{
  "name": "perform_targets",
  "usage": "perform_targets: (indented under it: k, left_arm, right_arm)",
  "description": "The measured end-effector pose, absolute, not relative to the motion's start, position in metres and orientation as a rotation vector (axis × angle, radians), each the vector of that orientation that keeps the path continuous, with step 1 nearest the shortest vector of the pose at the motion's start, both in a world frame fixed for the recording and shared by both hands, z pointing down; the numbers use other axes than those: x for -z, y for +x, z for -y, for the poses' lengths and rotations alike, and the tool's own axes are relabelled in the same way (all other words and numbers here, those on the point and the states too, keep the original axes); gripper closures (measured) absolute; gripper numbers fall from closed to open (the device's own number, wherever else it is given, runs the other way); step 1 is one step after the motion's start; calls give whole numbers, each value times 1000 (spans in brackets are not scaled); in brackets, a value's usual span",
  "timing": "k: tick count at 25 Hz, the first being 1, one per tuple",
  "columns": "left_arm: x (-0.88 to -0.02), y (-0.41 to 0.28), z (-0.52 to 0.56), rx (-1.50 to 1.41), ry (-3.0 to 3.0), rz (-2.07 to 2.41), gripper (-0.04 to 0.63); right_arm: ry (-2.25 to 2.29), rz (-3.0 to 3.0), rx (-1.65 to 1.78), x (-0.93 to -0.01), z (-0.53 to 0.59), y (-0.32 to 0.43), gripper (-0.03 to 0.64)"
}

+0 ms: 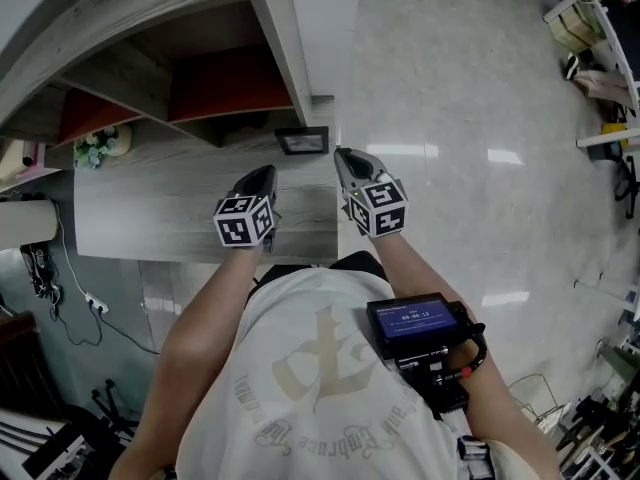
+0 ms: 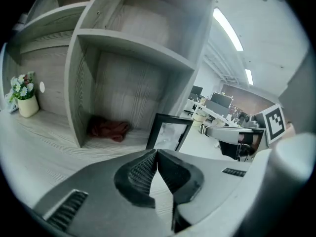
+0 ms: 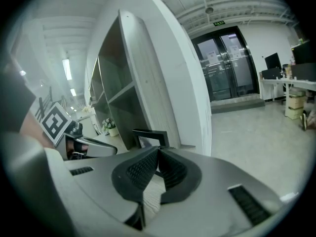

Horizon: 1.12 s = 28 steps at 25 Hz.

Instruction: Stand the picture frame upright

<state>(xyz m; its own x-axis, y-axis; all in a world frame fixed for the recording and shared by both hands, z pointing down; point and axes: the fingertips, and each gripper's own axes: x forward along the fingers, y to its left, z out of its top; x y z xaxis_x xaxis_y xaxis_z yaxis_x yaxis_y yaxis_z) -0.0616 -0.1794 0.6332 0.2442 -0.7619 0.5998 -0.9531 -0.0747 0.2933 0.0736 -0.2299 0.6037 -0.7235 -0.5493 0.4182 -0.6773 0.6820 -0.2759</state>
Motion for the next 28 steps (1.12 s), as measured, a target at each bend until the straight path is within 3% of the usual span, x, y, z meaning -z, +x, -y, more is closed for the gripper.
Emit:
perform_targets:
  k: [28]
  left_arm:
    - [-551, -34, 83, -158, 2048, 1477, 588]
  right_arm:
    - [774, 2746, -614, -542, 117, 98, 614]
